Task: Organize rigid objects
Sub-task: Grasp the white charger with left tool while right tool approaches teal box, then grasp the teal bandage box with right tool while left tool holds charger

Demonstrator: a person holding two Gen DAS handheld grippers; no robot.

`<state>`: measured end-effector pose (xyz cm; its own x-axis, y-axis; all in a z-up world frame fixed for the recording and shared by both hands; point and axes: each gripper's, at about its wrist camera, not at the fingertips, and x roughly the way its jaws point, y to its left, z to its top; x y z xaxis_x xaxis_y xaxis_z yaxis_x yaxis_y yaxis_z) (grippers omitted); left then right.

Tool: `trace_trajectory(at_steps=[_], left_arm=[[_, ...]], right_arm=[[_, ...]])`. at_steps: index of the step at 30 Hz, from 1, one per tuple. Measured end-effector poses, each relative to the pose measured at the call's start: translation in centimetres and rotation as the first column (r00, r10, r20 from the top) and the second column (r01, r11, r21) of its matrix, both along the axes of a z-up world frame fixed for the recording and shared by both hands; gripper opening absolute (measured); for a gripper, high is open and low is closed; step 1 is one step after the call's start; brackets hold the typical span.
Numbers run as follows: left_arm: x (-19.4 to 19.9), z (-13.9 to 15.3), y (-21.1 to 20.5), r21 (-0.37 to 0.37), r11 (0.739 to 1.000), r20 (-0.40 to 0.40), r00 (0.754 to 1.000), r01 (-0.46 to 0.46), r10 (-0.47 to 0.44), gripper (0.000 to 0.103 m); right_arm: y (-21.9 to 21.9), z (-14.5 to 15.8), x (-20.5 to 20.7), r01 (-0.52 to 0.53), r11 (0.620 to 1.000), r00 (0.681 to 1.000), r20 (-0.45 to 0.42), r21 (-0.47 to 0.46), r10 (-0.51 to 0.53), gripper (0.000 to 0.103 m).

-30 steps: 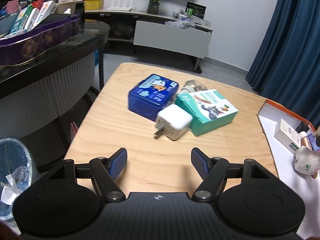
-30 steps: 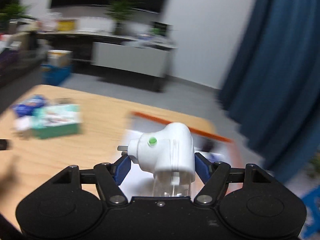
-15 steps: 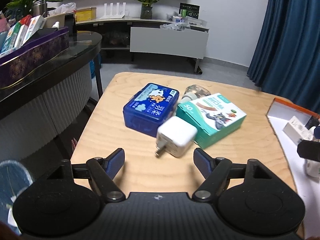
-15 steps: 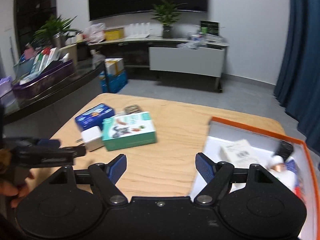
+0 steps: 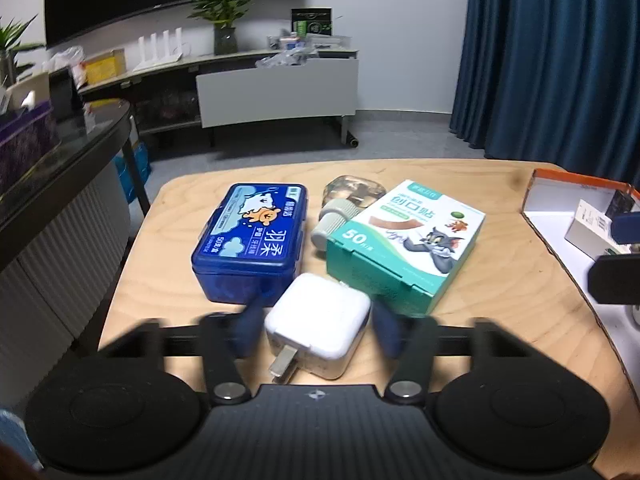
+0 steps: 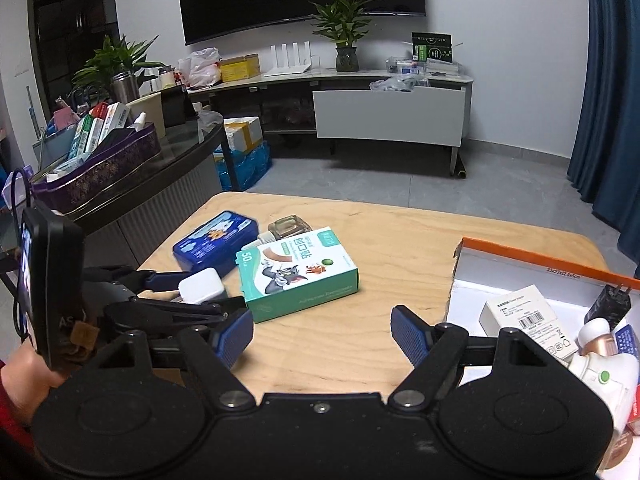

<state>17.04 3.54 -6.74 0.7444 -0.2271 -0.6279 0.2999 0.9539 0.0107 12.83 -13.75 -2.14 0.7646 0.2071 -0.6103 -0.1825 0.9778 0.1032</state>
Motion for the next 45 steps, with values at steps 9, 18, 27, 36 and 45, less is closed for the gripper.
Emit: trace_trajectory(at_steps=[9, 18, 27, 36, 45], left_arm=[[-2.5, 1.1, 0.9, -0.063, 0.992, -0.057, 0.993, -0.106, 0.102, 0.042], [-5.1, 2.0, 2.4, -0.127, 0.972, -0.073, 0.980, -0.196, 0.188, 0.042], [-5.2, 2.3, 3.2, -0.153, 0.969, -0.049, 0.980, -0.196, 0.191, 0.042], [-5.3, 2.1, 2.4, -0.152, 0.973, -0.040, 0.985, -0.174, 0.169, 0.042], [-5.3, 2.1, 2.8, -0.167, 0.968, -0.036, 0.982, -0.189, 0.185, 0.042]], right_arm=[[0.8, -1.1, 3.8, 0.059, 0.991, 0.995, -0.092, 0.121, -0.048, 0.091], [5.5, -1.1, 11.2, 0.159, 0.987, 0.984, -0.080, 0.019, -0.157, 0.092], [5.9, -3.9, 10.5, 0.132, 0.969, 0.980, -0.120, -0.210, -0.159, 0.094], [-0.5, -2.6, 4.3, 0.339, 0.941, 0.934, -0.118, -0.014, -0.338, 0.100], [1.9, -3.5, 5.4, 0.551, 0.822, 0.809, -0.335, 0.146, -0.483, 0.102]])
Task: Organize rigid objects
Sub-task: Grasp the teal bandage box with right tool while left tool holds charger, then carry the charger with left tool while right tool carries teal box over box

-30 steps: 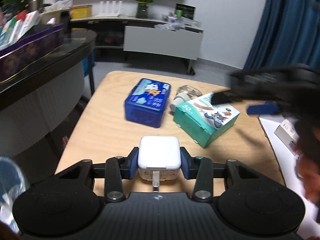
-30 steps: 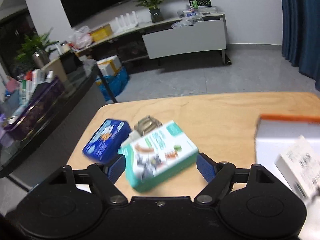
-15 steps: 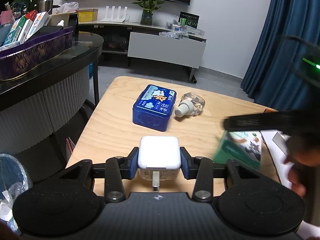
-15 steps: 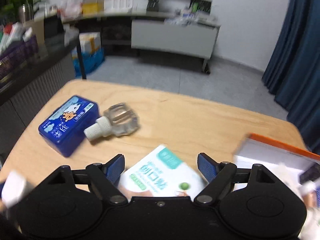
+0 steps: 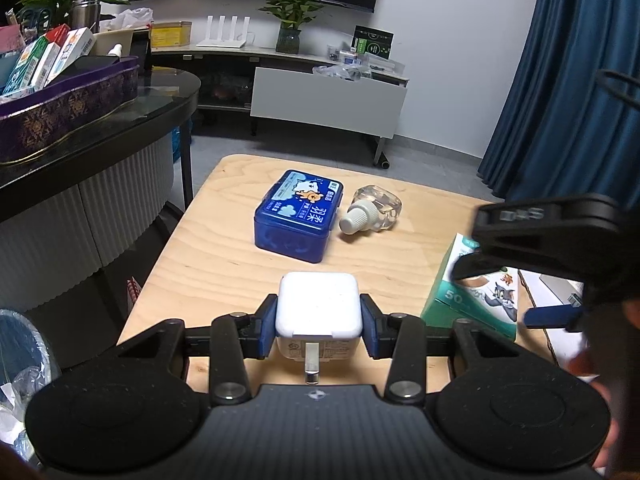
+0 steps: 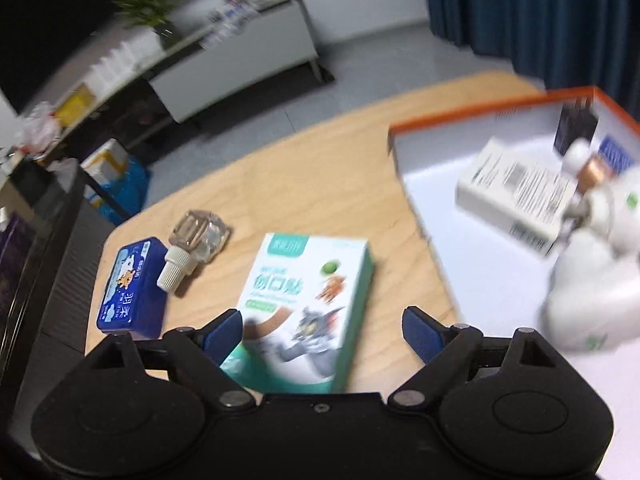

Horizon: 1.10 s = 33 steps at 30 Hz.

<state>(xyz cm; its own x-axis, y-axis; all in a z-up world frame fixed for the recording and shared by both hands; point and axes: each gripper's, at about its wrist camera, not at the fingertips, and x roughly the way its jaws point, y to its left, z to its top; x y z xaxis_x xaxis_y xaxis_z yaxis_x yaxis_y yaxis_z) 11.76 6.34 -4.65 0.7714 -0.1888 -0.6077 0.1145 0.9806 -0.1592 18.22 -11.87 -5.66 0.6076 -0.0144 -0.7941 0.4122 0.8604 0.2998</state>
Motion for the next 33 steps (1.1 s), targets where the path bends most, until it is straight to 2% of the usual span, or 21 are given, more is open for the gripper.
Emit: trace_trajectory(at_steps=[2, 6, 8, 11, 13, 16, 20, 23, 27, 30, 33], left_arm=[[0.0, 0.0, 0.1, -0.002, 1.000, 0.002, 1.000, -0.002, 0.002, 0.042], [-0.1, 0.0, 0.2, 0.002, 1.000, 0.006, 1.000, -0.013, 0.013, 0.042], [-0.1, 0.1, 0.3, -0.003, 1.000, 0.005, 1.000, -0.018, 0.018, 0.042], [-0.2, 0.4, 0.3, -0.014, 1.000, 0.008, 1.000, -0.021, 0.021, 0.042], [-0.4, 0.6, 0.1, -0.029, 1.000, 0.006, 1.000, -0.009, 0.009, 0.042], [-1.0, 1.2, -0.9, 0.014, 1.000, 0.025, 1.000, -0.011, 0.010, 0.042], [-1.9, 2.4, -2.0, 0.029, 0.999, 0.041, 0.999, -0.022, 0.021, 0.042], [-2.7, 3.3, -3.1, 0.052, 0.998, 0.046, 0.999, -0.030, 0.027, 0.042], [-3.7, 4.6, -3.9, 0.024, 1.000, 0.035, 0.999, -0.018, 0.017, 0.042], [-5.0, 5.5, -5.1, 0.057, 0.998, 0.054, 0.998, -0.016, 0.013, 0.042], [-6.1, 6.2, -6.0, 0.056, 0.998, 0.051, 0.999, -0.018, 0.015, 0.042]], right_arm=[[0.9, -0.5, 0.7, 0.015, 1.000, 1.000, -0.001, -0.008, -0.015, 0.102], [3.1, -1.3, 1.6, -0.068, 0.983, 0.998, -0.018, -0.168, 0.066, 0.103], [3.0, -1.2, 0.9, -0.101, 0.976, 0.994, 0.010, -0.193, 0.105, 0.086], [2.6, -0.7, 0.0, -0.155, 0.961, 0.985, 0.032, -0.228, 0.167, 0.084], [2.1, 0.1, -1.0, -0.187, 0.950, 0.976, 0.064, -0.250, 0.209, 0.084], [1.5, 2.0, -3.3, -0.232, 0.918, 0.949, 0.135, -0.320, 0.286, 0.084], [0.7, 4.4, -6.3, -0.260, 0.876, 0.914, 0.190, -0.406, 0.359, 0.084], [0.0, 5.6, -8.5, -0.269, 0.866, 0.899, 0.213, -0.422, 0.383, 0.084], [-1.3, 7.1, -10.9, -0.260, 0.878, 0.892, 0.249, -0.402, 0.378, 0.084], [-2.3, 7.8, -12.6, -0.255, 0.882, 0.888, 0.265, -0.395, 0.376, 0.083], [-3.4, 8.3, -14.2, -0.247, 0.890, 0.887, 0.281, -0.383, 0.367, 0.084]])
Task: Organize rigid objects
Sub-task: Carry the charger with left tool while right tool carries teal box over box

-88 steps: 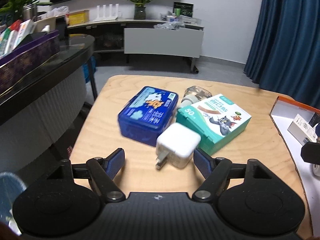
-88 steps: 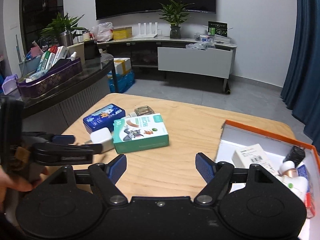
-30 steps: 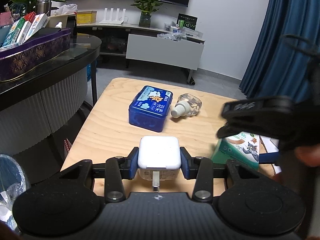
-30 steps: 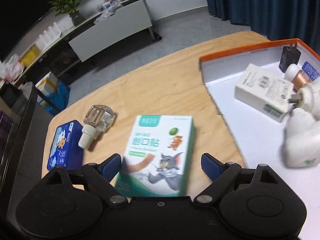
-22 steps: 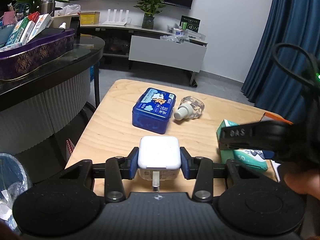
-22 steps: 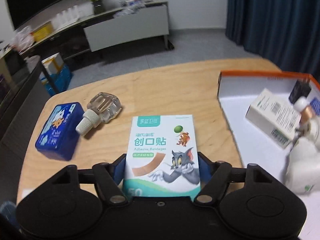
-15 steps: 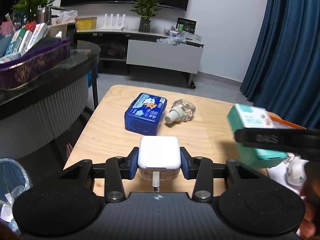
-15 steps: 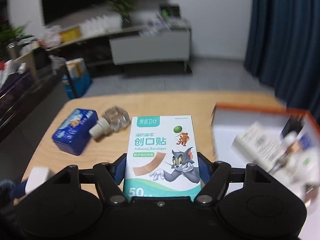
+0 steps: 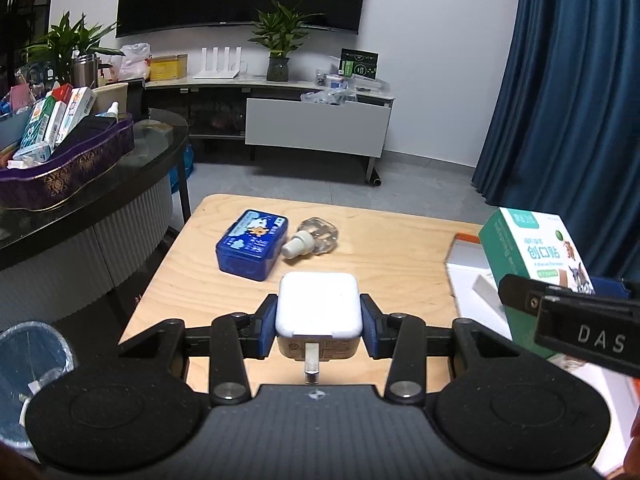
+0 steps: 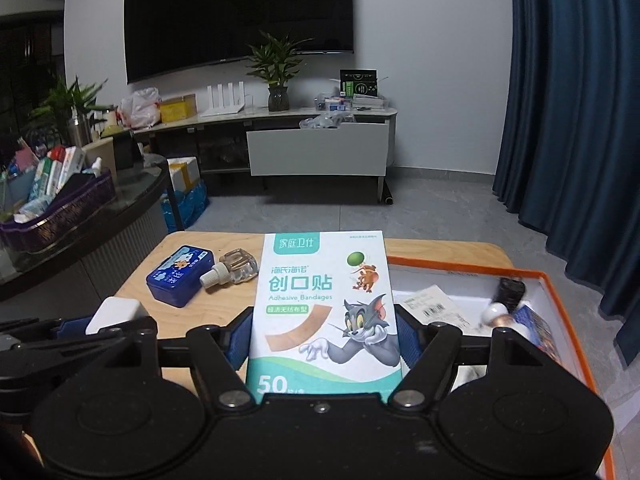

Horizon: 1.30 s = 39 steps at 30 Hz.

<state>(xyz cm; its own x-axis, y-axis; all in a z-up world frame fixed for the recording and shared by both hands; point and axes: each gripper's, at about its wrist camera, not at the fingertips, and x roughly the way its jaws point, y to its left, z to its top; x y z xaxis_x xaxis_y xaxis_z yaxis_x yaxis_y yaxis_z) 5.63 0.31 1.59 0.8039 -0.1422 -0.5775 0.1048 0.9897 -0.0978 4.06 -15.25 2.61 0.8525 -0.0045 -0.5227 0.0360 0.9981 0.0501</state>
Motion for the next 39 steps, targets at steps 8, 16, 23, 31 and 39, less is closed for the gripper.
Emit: trace_trajectory(at_steps=[8, 16, 23, 31, 39], left_arm=[[-2.6, 1.1, -2.4, 0.010, 1.000, 0.013, 1.000, 0.020, -0.020, 0.042], [-4.8, 0.8, -5.3, 0.004, 0.997, 0.007, 0.997, 0.080, -0.080, 0.042], [-6.0, 0.3, -8.5, 0.014, 0.987, 0.004, 0.987, 0.160, -0.160, 0.042], [-6.4, -0.2, -12.2, 0.014, 0.967, 0.006, 0.967, 0.253, -0.253, 0.042], [-6.1, -0.4, -15.0, 0.015, 0.954, 0.017, 0.954, 0.298, -0.298, 0.042]], right_arm=[[-2.7, 0.8, -4.4, 0.026, 1.000, 0.999, 0.041, 0.000, -0.026, 0.084], [-5.4, 0.7, -8.6, 0.080, 0.997, 0.995, 0.065, -0.001, -0.080, 0.084], [-8.5, 0.2, -11.1, 0.157, 0.988, 0.985, 0.076, 0.005, -0.157, 0.084], [-12.2, -0.6, -12.8, 0.249, 0.968, 0.965, 0.083, 0.014, -0.249, 0.084], [-14.3, -1.7, -13.2, 0.286, 0.958, 0.956, 0.062, 0.023, -0.287, 0.084]])
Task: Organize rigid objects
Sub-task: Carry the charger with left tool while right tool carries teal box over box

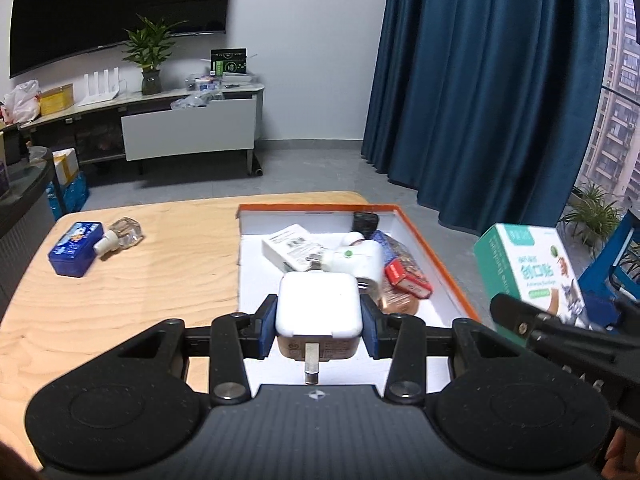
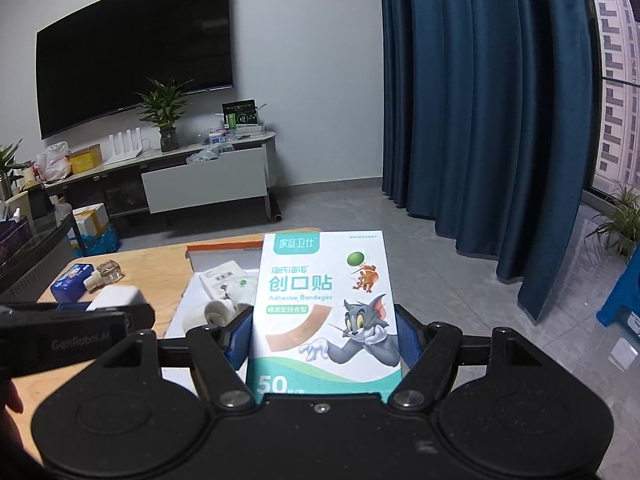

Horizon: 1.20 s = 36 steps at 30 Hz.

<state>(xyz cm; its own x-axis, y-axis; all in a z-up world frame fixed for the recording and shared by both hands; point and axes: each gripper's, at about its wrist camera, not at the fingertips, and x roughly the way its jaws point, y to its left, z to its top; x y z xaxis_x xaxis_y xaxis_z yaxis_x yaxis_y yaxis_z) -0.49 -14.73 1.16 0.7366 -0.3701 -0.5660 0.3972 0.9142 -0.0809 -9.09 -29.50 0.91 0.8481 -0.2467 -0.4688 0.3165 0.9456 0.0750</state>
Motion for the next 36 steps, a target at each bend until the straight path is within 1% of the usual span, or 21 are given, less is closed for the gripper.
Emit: trace_trajectory(at_steps=[8, 20, 36], left_arm=[[-0.4, -0.5, 0.0, 0.008, 1.000, -0.012, 1.000, -0.015, 0.015, 0.042], [-1.4, -0.1, -0.2, -0.001, 1.000, -0.024, 0.999, -0.029, 0.029, 0.042], [-1.8, 0.0, -0.5, 0.002, 1.000, -0.011, 0.999, -0.030, 0.030, 0.042]], right_arm=[[0.2, -0.5, 0.1, -0.030, 1.000, 0.999, -0.011, 0.000, 0.030, 0.084], [0.4, -0.1, -0.5, -0.055, 0.998, 0.998, -0.010, -0.010, 0.055, 0.084], [0.3, 0.0, -0.7, -0.049, 0.999, 0.999, -0.004, -0.008, 0.049, 0.084]])
